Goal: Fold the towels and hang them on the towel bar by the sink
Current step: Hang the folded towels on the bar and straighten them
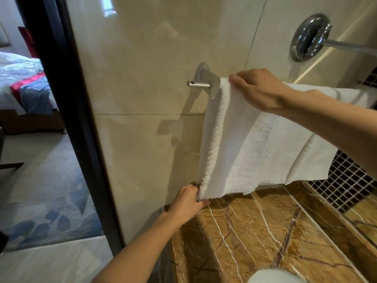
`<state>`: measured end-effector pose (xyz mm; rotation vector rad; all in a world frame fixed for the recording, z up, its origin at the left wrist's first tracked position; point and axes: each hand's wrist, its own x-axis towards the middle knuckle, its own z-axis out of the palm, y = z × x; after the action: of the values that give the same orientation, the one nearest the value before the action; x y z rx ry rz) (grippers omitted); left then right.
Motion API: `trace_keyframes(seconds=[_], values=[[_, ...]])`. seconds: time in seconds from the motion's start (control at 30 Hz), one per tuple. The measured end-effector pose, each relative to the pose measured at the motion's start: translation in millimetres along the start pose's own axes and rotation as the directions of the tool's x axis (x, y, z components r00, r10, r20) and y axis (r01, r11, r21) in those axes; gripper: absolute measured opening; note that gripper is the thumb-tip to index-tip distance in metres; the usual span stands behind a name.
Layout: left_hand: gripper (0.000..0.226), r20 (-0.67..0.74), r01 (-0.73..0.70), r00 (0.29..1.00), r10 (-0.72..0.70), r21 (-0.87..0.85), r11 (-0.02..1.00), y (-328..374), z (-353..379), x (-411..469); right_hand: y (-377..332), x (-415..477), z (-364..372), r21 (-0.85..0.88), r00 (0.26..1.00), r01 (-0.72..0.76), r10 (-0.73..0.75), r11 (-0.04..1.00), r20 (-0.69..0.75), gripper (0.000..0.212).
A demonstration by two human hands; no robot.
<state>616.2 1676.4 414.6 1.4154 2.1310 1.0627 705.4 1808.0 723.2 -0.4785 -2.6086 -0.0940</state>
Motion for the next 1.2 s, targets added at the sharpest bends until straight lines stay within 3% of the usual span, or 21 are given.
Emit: trace_keyframes(seconds=[0.2, 0.37, 0.5, 0.63, 0.73, 0.93, 1.2], values=[[0.033, -0.023, 0.004, 1.000, -0.005, -0.082, 0.997, 0, 0, -1, -1, 6, -3, -0.017, 0.997, -0.038, 0.039, 0.999, 0.066, 0.052], [0.025, -0.084, 0.029, 0.995, -0.045, -0.190, 0.981, -2, 2, -6, 1, -6, -10, -0.101, 0.993, 0.047, -0.058, 0.994, -0.101, 0.050], [0.028, -0.119, 0.070, 0.988, -0.095, -0.198, 0.978, -1, 7, -7, 1, -12, -10, -0.127, 0.989, 0.114, -0.124, 0.985, -0.076, 0.044], [0.042, -0.143, 0.139, 0.971, -0.191, -0.314, 0.939, 2, 11, -2, 0, -7, -13, -0.098, 0.995, 0.092, -0.095, 0.991, -0.034, 0.048], [0.065, -0.098, 0.147, 0.973, -0.207, -0.429, 0.891, 3, 13, 3, 1, -4, -13, -0.092, 0.998, 0.055, -0.056, 0.994, -0.012, 0.052], [0.029, -0.114, 0.101, 0.978, -0.173, -0.468, 0.878, 2, 14, 9, 2, 1, -9, -0.068, 0.999, -0.038, 0.040, 0.997, 0.029, 0.049], [0.058, -0.070, 0.150, 0.978, -0.197, -0.420, 0.895, 3, 9, 12, 5, 0, -8, 0.004, 0.999, -0.020, 0.020, 1.000, 0.039, 0.041]])
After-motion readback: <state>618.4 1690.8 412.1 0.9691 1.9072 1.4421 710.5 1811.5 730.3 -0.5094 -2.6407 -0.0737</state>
